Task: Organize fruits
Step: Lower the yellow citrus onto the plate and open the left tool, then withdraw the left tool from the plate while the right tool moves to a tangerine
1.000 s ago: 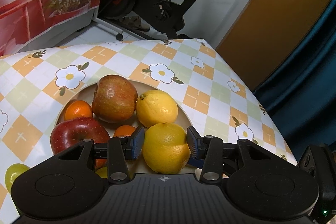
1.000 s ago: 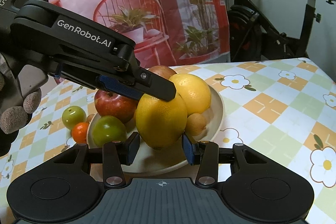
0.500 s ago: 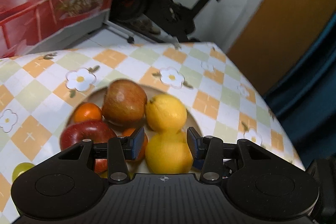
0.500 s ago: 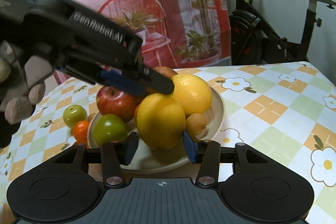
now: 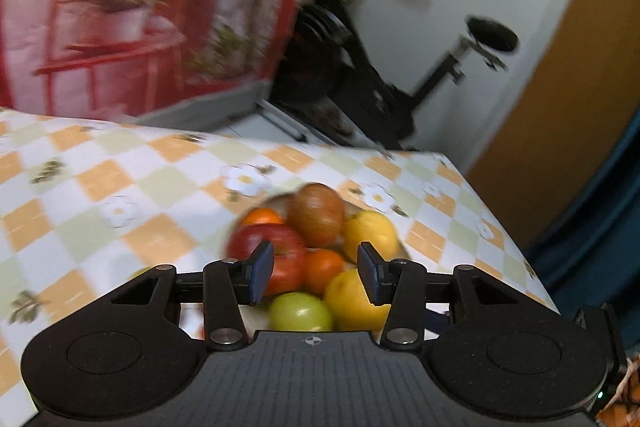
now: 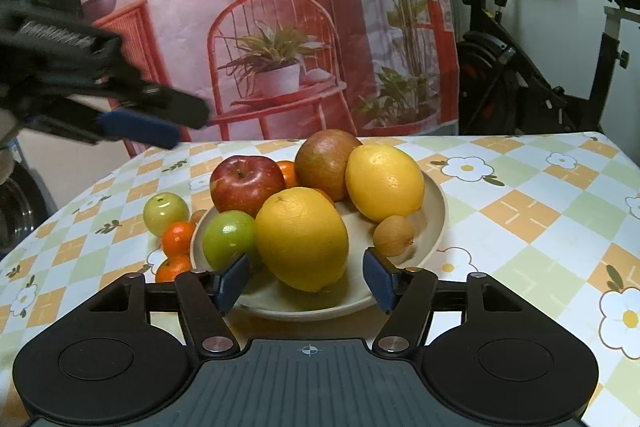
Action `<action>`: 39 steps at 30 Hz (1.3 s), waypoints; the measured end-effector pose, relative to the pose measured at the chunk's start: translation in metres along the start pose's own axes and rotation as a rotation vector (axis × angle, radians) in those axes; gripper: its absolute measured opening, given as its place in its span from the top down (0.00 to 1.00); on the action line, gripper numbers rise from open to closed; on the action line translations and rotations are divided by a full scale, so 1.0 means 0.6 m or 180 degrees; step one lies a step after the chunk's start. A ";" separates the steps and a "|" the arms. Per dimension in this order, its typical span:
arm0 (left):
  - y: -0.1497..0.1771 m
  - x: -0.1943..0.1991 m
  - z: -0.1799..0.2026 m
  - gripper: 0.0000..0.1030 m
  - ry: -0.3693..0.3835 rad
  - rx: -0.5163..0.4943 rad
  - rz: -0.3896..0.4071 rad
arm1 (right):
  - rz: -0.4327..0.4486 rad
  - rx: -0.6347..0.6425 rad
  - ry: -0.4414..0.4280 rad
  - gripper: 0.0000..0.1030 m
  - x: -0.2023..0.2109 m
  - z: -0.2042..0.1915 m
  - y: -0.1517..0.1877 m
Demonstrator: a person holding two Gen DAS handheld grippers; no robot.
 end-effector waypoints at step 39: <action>0.074 0.155 -0.204 0.52 -0.0995 0.0327 0.0497 | -0.0562 -0.0071 0.0009 0.53 -0.053 -0.165 0.041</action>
Point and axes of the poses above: each gripper's, at about its wrist camera, not at the fingertips, and x roughly against the way its jaws point, z to its right, y to its underside, the point moved 9 cm from there along -x, roughly the way its jaws point, and after that the axes turned 5 degrees about -y, right-handed, at the moved point
